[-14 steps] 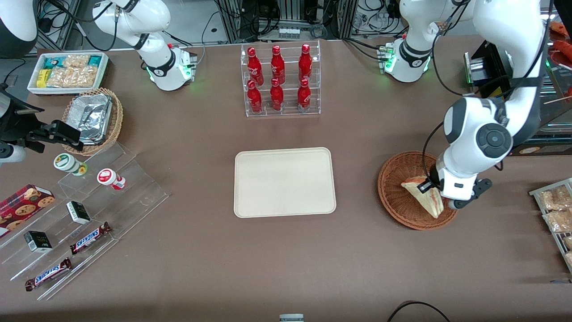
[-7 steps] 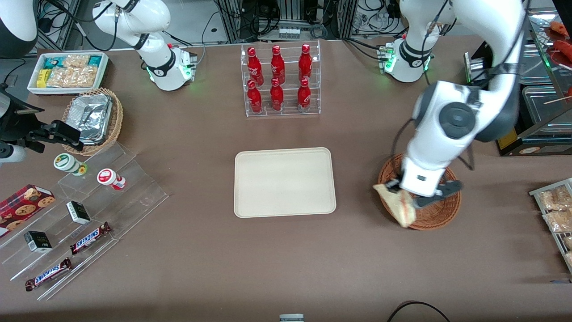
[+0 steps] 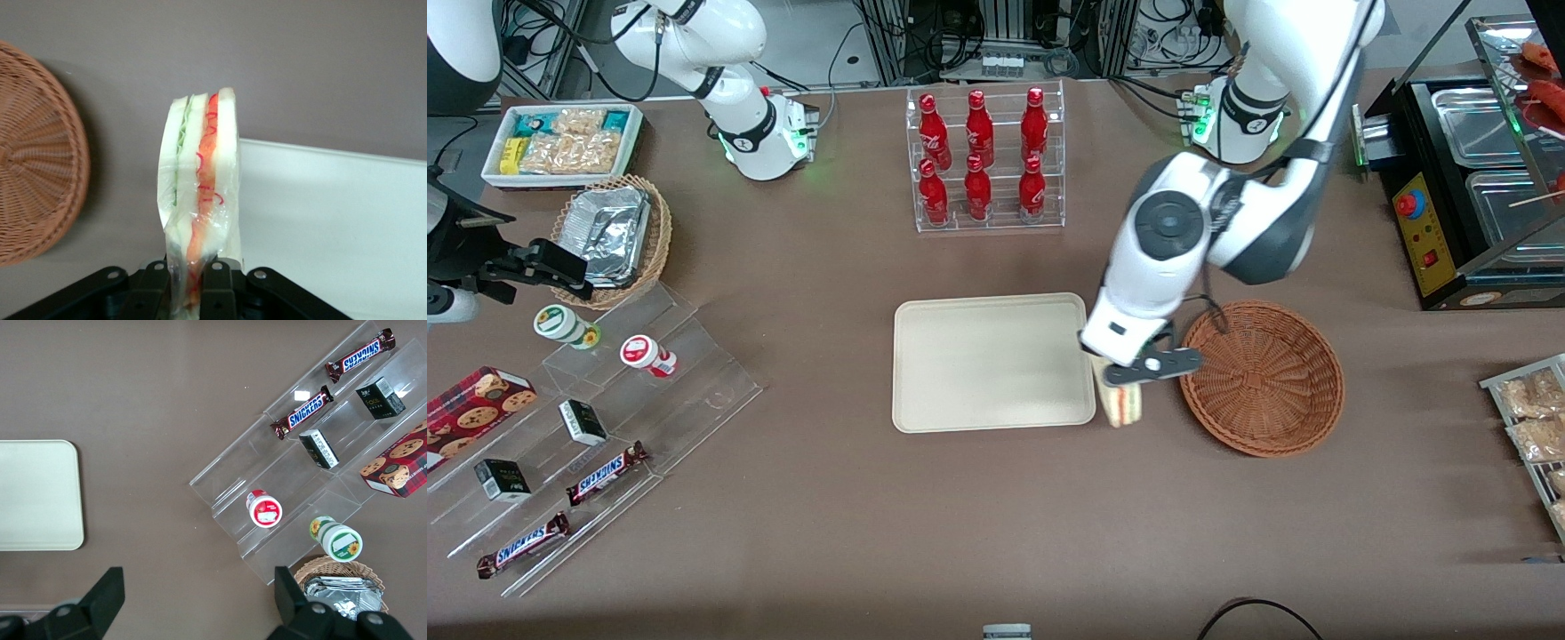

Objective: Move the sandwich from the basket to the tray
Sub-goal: 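Lift the sandwich out of the basket and carry it over the tray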

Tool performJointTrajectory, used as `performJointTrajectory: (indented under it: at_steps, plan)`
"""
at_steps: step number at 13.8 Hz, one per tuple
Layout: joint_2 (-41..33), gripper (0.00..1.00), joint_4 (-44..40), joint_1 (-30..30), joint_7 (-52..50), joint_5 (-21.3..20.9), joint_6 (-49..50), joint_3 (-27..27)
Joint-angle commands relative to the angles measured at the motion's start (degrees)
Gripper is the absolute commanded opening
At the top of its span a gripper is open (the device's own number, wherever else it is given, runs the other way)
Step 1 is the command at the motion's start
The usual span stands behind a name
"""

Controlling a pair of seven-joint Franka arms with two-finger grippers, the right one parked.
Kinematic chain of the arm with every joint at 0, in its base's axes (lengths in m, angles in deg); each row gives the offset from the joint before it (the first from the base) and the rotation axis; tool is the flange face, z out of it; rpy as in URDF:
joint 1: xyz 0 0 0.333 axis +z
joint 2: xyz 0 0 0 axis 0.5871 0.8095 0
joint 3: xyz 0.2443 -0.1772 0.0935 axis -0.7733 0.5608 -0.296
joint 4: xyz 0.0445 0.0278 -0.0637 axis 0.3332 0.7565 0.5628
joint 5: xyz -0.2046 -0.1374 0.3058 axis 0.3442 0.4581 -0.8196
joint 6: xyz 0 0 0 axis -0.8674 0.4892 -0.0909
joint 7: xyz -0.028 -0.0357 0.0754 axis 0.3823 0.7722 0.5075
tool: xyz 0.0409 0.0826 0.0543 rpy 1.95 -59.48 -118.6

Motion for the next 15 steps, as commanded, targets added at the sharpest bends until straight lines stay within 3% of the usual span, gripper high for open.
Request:
performJointTrajectory:
  at_steps: [1,7,15]
  plan:
    - [4.11,0.00,-4.76,-3.99,-1.13,-0.28,1.46,-0.50]
    - [15.71,0.00,-15.03,-10.32,-1.22,-0.10,1.02,0.20]
    - [20.64,0.00,-15.23,-13.40,-6.31,-0.19,-3.37,0.20]
